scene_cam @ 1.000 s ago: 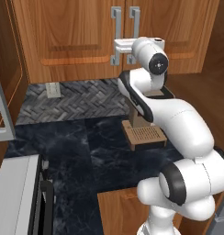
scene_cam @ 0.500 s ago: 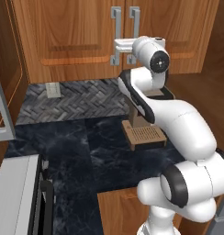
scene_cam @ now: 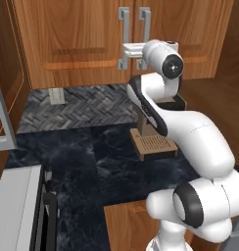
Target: Get the candle and the wine from the cabinet and move them to the dining counter.
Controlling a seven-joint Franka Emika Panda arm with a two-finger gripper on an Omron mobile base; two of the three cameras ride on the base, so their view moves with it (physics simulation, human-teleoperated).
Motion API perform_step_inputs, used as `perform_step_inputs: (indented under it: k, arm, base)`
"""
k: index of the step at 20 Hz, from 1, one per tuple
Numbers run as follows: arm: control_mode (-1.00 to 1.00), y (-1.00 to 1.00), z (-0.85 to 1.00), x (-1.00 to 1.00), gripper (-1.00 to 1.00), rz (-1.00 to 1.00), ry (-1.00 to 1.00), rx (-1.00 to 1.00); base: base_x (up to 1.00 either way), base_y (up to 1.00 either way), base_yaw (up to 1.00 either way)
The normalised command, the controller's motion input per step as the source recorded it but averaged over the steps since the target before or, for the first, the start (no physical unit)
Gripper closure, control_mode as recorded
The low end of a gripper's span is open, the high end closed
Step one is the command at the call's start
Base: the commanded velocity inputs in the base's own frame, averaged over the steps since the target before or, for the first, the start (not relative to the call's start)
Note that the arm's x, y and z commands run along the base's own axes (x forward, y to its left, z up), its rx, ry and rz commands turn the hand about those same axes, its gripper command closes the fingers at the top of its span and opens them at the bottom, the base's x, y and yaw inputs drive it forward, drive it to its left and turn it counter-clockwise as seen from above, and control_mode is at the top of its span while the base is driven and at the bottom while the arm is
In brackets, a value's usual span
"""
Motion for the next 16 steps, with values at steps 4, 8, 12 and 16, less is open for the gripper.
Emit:
perform_step_inputs:
  k: [4,8,12,16]
  arm:
    - [-1.00,-0.46,0.00,-0.41,1.00,0.00,-0.03,0.00]
    - [-1.00,-0.71,0.00,-0.54,1.00,0.02,-0.04,0.00]
    - [-1.00,-0.85,0.00,-0.67,1.00,0.03,-0.02,0.02]
    - [-1.00,-0.86,0.00,-0.70,1.00,0.04,-0.02,0.01]
  base:
    - [0.00,0.00,0.00]
    - [0.00,0.00,0.00]
    - [0.00,0.00,0.00]
    - [0.00,0.00,0.00]
